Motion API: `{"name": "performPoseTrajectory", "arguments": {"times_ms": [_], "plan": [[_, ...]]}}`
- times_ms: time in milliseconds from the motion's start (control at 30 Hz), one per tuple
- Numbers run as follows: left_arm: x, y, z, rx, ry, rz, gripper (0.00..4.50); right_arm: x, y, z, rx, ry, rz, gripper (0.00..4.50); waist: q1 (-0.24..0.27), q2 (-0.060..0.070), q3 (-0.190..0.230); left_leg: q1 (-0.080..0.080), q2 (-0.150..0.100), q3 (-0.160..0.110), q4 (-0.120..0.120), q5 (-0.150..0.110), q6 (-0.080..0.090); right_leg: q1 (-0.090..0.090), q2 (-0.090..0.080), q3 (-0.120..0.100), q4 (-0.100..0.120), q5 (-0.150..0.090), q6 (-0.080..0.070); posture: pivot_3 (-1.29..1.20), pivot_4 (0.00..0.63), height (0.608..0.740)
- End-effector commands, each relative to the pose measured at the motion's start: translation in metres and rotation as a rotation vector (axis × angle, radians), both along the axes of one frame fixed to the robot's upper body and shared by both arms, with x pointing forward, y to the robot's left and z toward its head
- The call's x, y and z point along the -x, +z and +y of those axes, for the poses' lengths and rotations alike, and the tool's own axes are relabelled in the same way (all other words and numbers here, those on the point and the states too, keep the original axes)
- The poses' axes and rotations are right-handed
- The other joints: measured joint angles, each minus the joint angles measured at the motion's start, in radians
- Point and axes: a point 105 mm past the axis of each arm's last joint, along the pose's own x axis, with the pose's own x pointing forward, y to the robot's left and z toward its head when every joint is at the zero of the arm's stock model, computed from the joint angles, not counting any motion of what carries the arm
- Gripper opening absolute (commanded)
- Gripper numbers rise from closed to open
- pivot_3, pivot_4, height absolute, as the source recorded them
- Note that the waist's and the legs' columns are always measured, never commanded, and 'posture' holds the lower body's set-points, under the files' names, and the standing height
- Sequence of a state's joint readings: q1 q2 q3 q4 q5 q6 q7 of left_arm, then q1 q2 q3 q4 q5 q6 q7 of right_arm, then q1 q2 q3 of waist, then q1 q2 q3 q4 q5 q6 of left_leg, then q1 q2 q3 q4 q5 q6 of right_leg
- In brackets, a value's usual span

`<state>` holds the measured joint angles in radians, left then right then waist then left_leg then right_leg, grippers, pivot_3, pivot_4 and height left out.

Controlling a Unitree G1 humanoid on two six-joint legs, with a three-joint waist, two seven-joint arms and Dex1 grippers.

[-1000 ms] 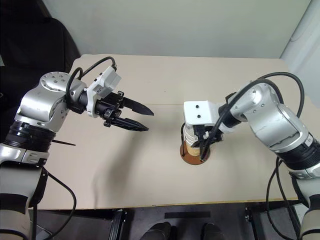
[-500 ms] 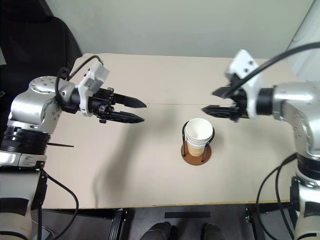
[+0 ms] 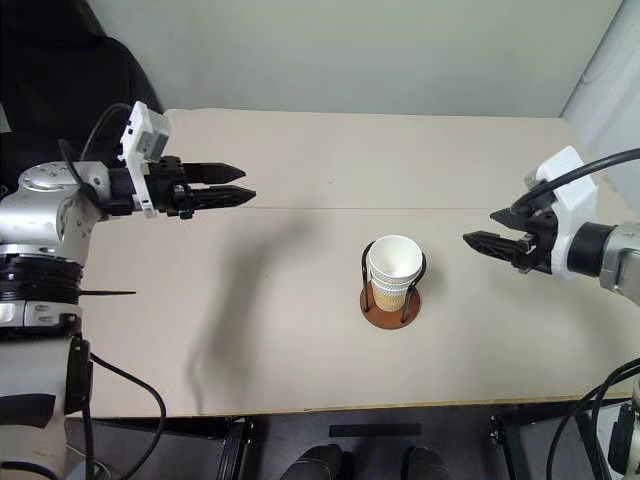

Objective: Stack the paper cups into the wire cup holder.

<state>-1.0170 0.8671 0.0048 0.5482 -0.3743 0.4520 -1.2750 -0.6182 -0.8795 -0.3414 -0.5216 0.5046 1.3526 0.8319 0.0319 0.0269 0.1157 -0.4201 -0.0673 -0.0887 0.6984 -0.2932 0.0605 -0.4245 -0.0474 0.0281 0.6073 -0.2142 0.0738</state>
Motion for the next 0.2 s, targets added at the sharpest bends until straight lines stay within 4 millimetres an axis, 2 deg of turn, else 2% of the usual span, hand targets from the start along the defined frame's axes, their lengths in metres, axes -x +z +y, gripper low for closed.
{"name": "performPoseTrajectory", "arguments": {"times_ms": [33,200], "plan": [[0.0063,0.0168,0.0114,0.005,0.042,-0.060,2.81,0.0008,0.0083,0.0004,0.023,0.011,-0.042,3.05,0.001,0.000,0.000,0.000,0.000,0.000,0.000,0.000,0.000,0.000,0.000,0.000,0.000,0.000,0.000,0.00,0.150,0.740],[0.0101,0.0115,0.0143,0.003,0.055,-0.040,2.81,0.0006,0.0102,0.0043,0.015,0.030,-0.040,3.05,0.003,0.000,0.000,0.000,0.000,0.000,0.000,0.000,0.000,0.000,0.000,0.000,0.000,0.000,0.000,0.00,0.150,0.740]]}}
